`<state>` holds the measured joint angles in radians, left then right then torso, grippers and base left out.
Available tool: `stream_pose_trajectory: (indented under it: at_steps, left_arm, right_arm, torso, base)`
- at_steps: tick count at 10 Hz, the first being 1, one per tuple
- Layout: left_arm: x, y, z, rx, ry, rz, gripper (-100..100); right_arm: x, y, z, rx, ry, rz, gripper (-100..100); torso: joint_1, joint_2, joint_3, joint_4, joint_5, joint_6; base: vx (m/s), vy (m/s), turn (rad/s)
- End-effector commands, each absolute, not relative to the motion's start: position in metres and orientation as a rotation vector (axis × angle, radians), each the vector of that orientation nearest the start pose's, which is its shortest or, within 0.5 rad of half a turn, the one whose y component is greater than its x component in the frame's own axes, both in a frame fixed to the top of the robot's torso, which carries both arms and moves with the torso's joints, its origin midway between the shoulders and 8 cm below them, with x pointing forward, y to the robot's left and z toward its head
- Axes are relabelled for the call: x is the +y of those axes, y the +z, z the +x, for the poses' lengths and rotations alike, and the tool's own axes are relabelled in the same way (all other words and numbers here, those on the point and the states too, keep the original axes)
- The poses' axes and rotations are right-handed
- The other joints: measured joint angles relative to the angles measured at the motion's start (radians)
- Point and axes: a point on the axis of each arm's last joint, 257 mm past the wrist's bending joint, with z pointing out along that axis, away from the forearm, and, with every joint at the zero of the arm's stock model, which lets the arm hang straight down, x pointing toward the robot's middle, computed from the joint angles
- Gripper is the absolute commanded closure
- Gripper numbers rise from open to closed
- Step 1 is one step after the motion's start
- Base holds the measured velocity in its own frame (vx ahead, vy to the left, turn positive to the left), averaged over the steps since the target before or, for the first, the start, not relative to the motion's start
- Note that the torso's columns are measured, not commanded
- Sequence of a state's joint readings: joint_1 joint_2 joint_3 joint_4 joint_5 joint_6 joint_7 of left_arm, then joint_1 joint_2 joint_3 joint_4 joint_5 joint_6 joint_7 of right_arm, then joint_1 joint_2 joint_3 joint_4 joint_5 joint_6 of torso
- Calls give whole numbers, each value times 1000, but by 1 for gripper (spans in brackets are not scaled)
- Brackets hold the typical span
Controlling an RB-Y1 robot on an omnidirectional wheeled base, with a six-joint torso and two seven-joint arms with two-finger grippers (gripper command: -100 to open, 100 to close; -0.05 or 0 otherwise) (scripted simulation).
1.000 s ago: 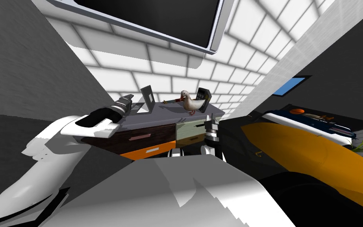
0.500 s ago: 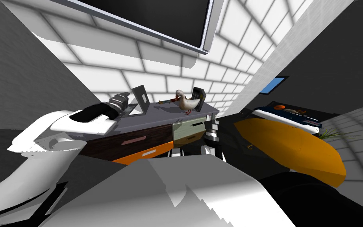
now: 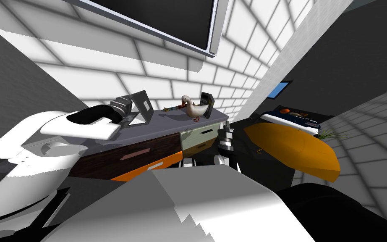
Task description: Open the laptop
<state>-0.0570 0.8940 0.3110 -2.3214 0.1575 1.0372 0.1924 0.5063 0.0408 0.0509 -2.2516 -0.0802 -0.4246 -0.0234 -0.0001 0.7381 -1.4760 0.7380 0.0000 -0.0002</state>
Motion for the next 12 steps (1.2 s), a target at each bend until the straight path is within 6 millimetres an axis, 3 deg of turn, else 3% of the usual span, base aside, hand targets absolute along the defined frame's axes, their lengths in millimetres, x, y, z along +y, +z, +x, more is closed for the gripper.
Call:
stream_pose_trajectory:
  at_steps: [1,5,6,12]
  left_arm:
    - [445,82,474,1242,-535,-1005,-100]
    - [446,86,472,1238,-528,-1009,-100]
    - [446,86,472,1238,-527,-1010,100]
    - [463,81,489,1104,-752,-1172,100]
  right_arm:
    - [-278,-6,362,596,1397,842,0]
    - [-278,-6,362,596,1397,842,0]
    - [-278,-6,362,596,1397,842,0]
    - [-278,-6,362,596,1397,842,0]
  torso:
    - [0,0,0,0,0,0]
    - [2,-4,-2,-1,0,0]
    - [1,-2,-1,-1,0,0]
    - [8,0,1,-2,6,-3]
  base:
    - [7,-16,-87]
    - [37,6,-42]
    - [9,4,-2]
    - [-49,44,20]
